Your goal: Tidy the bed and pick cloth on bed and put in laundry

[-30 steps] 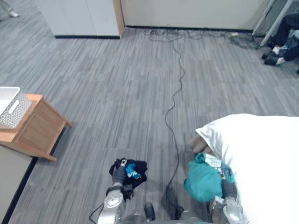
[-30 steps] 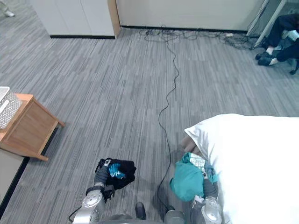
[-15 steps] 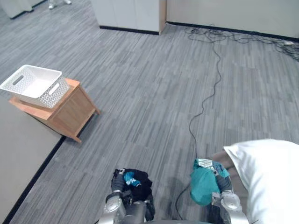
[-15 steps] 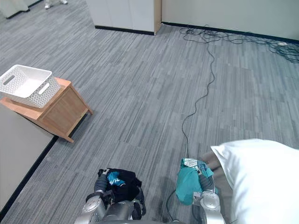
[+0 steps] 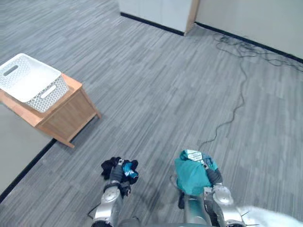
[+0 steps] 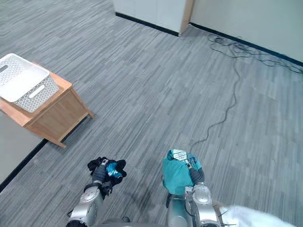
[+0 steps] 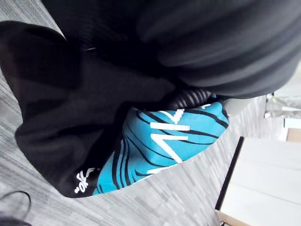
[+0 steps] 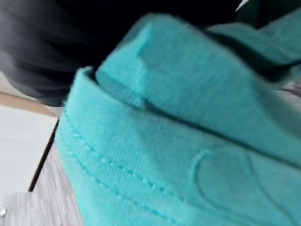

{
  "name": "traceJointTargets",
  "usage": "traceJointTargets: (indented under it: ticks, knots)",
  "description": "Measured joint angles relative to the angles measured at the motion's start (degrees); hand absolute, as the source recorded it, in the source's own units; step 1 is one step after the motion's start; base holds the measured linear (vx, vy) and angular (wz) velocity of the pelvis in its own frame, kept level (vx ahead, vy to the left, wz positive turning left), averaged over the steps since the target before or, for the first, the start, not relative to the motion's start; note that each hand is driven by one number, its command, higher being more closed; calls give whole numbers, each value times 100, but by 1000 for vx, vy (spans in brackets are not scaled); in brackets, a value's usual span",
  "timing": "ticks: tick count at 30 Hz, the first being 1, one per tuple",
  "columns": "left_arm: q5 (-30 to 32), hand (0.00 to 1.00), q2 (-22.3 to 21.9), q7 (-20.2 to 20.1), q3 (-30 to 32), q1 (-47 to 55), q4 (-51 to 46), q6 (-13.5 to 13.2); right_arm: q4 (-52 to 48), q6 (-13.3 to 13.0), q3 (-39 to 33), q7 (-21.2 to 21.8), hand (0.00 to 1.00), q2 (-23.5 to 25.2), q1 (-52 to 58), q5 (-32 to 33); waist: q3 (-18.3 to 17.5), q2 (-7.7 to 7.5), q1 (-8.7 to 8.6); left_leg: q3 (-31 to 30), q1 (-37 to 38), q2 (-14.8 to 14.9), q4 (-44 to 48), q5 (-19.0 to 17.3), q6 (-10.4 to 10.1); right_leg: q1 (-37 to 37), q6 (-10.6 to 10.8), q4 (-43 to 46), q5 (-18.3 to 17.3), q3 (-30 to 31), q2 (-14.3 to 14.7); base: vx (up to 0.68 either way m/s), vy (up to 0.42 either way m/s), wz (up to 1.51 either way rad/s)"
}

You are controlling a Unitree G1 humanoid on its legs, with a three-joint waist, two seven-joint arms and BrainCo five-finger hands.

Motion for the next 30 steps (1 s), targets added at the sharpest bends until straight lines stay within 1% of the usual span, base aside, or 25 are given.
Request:
traceJointTargets:
  ticks: [1, 2, 3, 4, 5, 6, 7, 8, 9, 11, 14, 15, 16, 17, 18, 19, 20, 22, 23, 25, 26, 27, 28, 29, 30]
  knots:
    - [-1, 100, -89, -2, 69, 102, 7, -27, -7, 0, 51, 33, 100, -39, -66, -71, 29, 80, 32, -7, -408, 268, 1117, 179, 157, -4, -198, 441, -225, -73, 186, 744, -688, 6]
    - [-21, 100, -218, 6, 117, 149, 9, -39, -30, 0, 148, 82, 100, -143, -144, -106, 107, 225, 51, -36, -1103, 669, 2680, 847, 459, 300, -369, 393, -476, -248, 452, 750, -691, 1]
    - [-50, 100, -269, 0, 117, 194, 9, -39, -60, 0, 213, 83, 100, -206, -153, -118, 154, 306, 93, -45, -1458, 924, 3382, 1436, 731, 547, -405, 248, -567, -332, 566, 632, -514, -2]
    - [-154, 100, -367, -15, 113, 299, 11, -40, -97, 2, 333, 78, 100, -293, -165, -123, 259, 428, 199, -110, -2034, 1209, 4775, 1445, 742, 1125, -533, -93, -661, -432, 851, 487, -350, -7]
    - [-225, 100, -392, -15, 113, 371, 8, -40, -115, 4, 360, 71, 100, -342, -202, -121, 296, 386, 295, -85, -2435, 1079, 5578, 1209, 726, 1621, -729, -360, -726, -425, 962, 573, -402, -13]
    - [-262, 100, -391, -13, 118, 414, 3, -41, -165, 4, 368, 65, 100, -352, -203, -121, 317, 321, 346, -14, -2584, 919, 5737, 1092, 696, 1844, -856, -464, -765, -400, 967, 506, -344, -18]
    - [-340, 100, -394, -9, 130, 489, -15, -43, -321, -2, 384, 65, 100, -380, -199, -118, 328, 212, 443, 239, -2840, 615, 5691, 865, 560, 2127, -993, -688, -856, -356, 976, 495, -309, -19]
    - [-355, 100, -393, -8, 135, 533, -47, -46, -346, -20, 401, 71, 100, -402, -232, -118, 314, 166, 490, 401, -2978, 479, 5513, 789, 477, 2229, -989, -776, -896, -303, 986, 507, -230, -27]
    - [-359, 100, -405, -9, 200, 617, -150, -55, -375, -19, 474, 82, 100, -437, -360, -116, 285, 200, 551, 656, -3283, 238, 5014, 597, 383, 2472, -1011, -984, -964, -291, 1022, 534, -158, -23]
    - [-360, 100, -482, -10, 333, 647, -272, -74, -428, -19, 483, 91, 100, -471, -438, -116, 266, 199, 635, 1156, -3535, -113, 3698, 531, 419, 2740, -1003, -1249, -1089, -342, 1027, 561, -104, 7]
    - [-362, 100, -504, -16, 348, 657, -354, -97, -424, -14, 482, 95, 100, -566, -574, -124, 251, 191, 634, 2690, -3592, -367, 1641, 602, 426, 3301, -882, -1607, -1303, -786, 1014, 646, -41, 60]
    - [-361, 100, -503, -20, 337, 634, -361, -96, -422, -14, 483, 88, 100, -646, -668, -155, 236, 176, 647, 3397, -3582, -452, 1039, 738, 563, 3521, -702, -1715, -1442, -953, 1022, 749, 27, 78]
    - [-361, 100, -509, -14, 339, 714, -364, -87, -407, -15, 474, 72, 100, -717, -718, -191, 121, 202, 704, 4095, -3508, -540, 699, 985, 1034, 3797, -436, -1649, -1674, -1116, 1102, 502, 39, 66]
    - [-362, 100, -509, -14, 344, 812, -364, -87, -371, -15, 475, 73, 100, -717, -700, -208, 5, 212, 758, 4140, -3474, -594, 564, 1116, 1397, 3819, -391, -1413, -1867, -1133, 1123, 789, 102, 77]
    - [-368, 100, -474, -6, 465, 823, -296, -61, -172, -5, 479, 71, 100, -598, -730, -316, -158, -93, 781, 3924, -3385, -866, 666, 1137, 2314, 3638, -170, -380, -2331, -1226, 782, 698, 129, 98]
    - [-409, 100, -505, -4, 475, 820, -287, -58, -70, -6, 482, 76, 100, -547, -722, -366, -275, -260, 776, 3646, -3339, -1016, 839, 874, 2271, 3167, -34, 1061, -2298, -1243, 470, 843, 153, 116]
    - [-412, 100, -506, -4, 467, 814, -288, -57, -69, -7, 485, 78, 100, -553, -718, -378, -295, -300, 774, 3462, -3280, -1084, 945, 741, 2249, 2908, 13, 1819, -2158, -1187, 334, 575, 112, 124]
    - [-421, 100, -503, 5, 426, 786, -286, -26, -54, -5, 486, 86, 100, -480, -700, -401, -290, -315, 693, 2722, -2725, -1417, 921, 455, 2071, 2273, 64, 3908, -2101, -783, 121, 714, 92, 177]
    - [-421, 100, -486, 31, 383, 801, -259, -26, -62, -16, 465, 88, 100, -441, -621, -399, -290, -264, 554, 2149, -2246, -1599, 712, 445, 2030, 2102, -70, 4310, -2167, -816, 50, 828, 32, 214]
    - [-420, 100, -470, 86, 266, 763, -225, -38, -217, -44, 460, 85, 100, -449, -386, -393, -290, -150, 390, 1349, -1652, -1667, 430, 472, 1949, 1652, -445, 4191, -2373, -734, 49, 673, -106, 236]
    - [-405, 100, -437, 116, 210, 747, -225, -68, -374, -51, 439, 85, 100, -438, -234, -368, -298, -138, 301, 813, -1415, -1677, 288, 496, 1830, 1246, -523, 3733, -2437, -575, -24, 571, -173, 236]
    - [-394, 100, -408, 117, 195, 691, -213, -72, -440, -53, 412, 85, 100, -428, -175, -337, -300, -126, 266, 524, -1331, -1667, 228, 494, 1768, 1067, -512, 3316, -2447, -454, -55, 546, -251, 230]
    - [-365, 100, -309, 128, 101, 617, -172, -73, -543, -55, 281, 85, 100, -383, -64, -309, -311, -118, 188, 15, -1243, -1626, 157, 452, 1631, 770, -433, 2258, -2386, -206, -125, 526, -329, 221]
    - [-317, 100, -208, 125, 42, 516, -75, -71, -545, -49, 118, 81, 100, -311, -30, -278, -306, -112, 137, -388, -1141, -1558, 115, 358, 1437, 592, -292, 942, -2048, 76, -231, 517, -359, 201]
    - [-314, 100, -177, 130, 49, 490, -40, -72, -545, -46, 53, 81, 100, -271, -9, -277, -310, -125, 147, -529, -1082, -1531, 115, 302, 1343, 573, -209, 320, -1809, 182, -304, 531, -428, 169]
